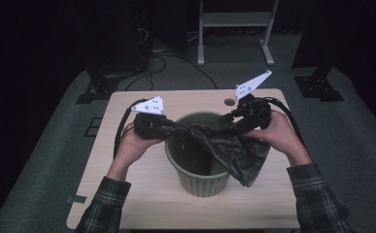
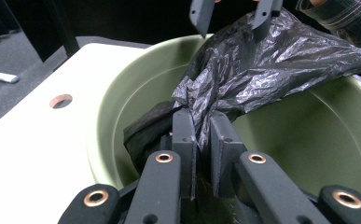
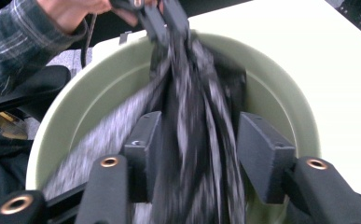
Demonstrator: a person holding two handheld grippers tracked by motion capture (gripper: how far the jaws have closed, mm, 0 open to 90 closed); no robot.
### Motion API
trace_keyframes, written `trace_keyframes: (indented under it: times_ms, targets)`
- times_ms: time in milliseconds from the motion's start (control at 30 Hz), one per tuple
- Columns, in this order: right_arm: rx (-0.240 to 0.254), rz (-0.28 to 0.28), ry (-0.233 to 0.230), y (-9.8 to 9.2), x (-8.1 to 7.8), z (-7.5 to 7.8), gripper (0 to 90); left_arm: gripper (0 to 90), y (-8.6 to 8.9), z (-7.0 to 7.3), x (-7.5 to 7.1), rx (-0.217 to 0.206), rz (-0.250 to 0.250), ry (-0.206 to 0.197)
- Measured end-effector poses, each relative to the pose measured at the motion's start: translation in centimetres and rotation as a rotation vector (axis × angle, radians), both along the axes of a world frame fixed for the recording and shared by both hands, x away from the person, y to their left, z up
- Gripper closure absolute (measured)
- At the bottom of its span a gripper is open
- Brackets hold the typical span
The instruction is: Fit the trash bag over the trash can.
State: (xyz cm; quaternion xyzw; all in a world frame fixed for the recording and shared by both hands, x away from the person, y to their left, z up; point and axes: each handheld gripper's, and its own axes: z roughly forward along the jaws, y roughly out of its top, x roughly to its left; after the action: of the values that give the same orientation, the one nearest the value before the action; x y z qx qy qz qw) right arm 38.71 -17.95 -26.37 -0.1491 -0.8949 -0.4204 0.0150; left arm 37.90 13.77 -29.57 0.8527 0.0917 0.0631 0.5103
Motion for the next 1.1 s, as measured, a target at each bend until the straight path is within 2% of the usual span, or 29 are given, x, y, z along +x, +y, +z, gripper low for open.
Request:
trace_keyframes:
  times_ms: [33,100,200,233,267,300,333,367,400,467,567,667,733,833,967,1100]
  targets:
    - [0.002,-0.009,0.007,-0.8,-0.1,-0.3,43.5,81.9,0.2,0.0,0.0,0.002,0.007,0.000]
    - [0.016,-0.003,0.029,-1.2,-0.2,-0.6,43.4,81.9,0.2,0.0,0.1,0.001,0.009,0.002]
    - [0.001,-0.003,0.038,-1.2,-0.2,-0.8,48.6,81.0,0.1,-0.1,0.1,0.001,0.010,0.005]
    - [-0.008,0.000,0.035,-1.1,-0.2,-1.0,56.6,81.0,0.1,-0.1,0.1,0.002,0.009,0.006]
    - [-0.023,0.016,0.044,-0.9,-0.1,-1.3,76.8,72.3,-0.1,-0.1,0.1,0.007,0.019,-0.003]
    - [-0.023,0.016,0.044,-0.9,-0.1,-1.3,76.8,63.3,-0.1,-0.1,0.1,0.007,0.019,-0.003]
    - [-0.028,0.019,0.042,-0.8,-0.1,-1.3,83.6,63.3,-0.2,-0.1,0.0,0.006,0.034,-0.008]
    - [-0.055,0.015,0.041,-0.8,0.0,-1.5,89.2,55.4,-0.1,0.0,0.0,-0.001,0.034,-0.011]
    - [-0.062,0.011,0.046,-0.9,0.0,-1.6,89.5,52.5,0.0,0.1,-0.1,-0.012,0.040,-0.015]
    - [-0.075,0.002,0.051,-1.0,0.1,-1.7,89.7,52.3,0.4,0.6,-0.1,-0.033,0.050,-0.028]
    - [-0.073,0.004,0.057,-1.0,0.1,-1.7,89.7,55.6,0.3,1.0,0.0,-0.037,0.045,-0.031]
    - [-0.055,0.027,0.057,-0.9,0.0,-1.6,89.7,60.3,-0.4,1.2,0.1,-0.024,0.023,-0.031]
    - [-0.018,0.052,0.057,-0.6,-0.1,-1.2,89.7,69.6,-1.0,1.0,0.3,-0.016,0.007,-0.021]
    - [0.008,0.052,0.046,-0.6,-0.1,-0.8,89.8,74.5,-1.9,0.4,0.5,0.006,-0.019,0.004]
    - [0.069,0.061,0.021,0.3,0.2,0.4,89.7,77.5,-3.1,0.0,0.3,0.045,-0.045,0.008]
    - [0.086,0.065,0.002,1.5,0.5,0.8,89.8,77.5,-3.5,-0.2,0.2,0.062,-0.060,0.008]
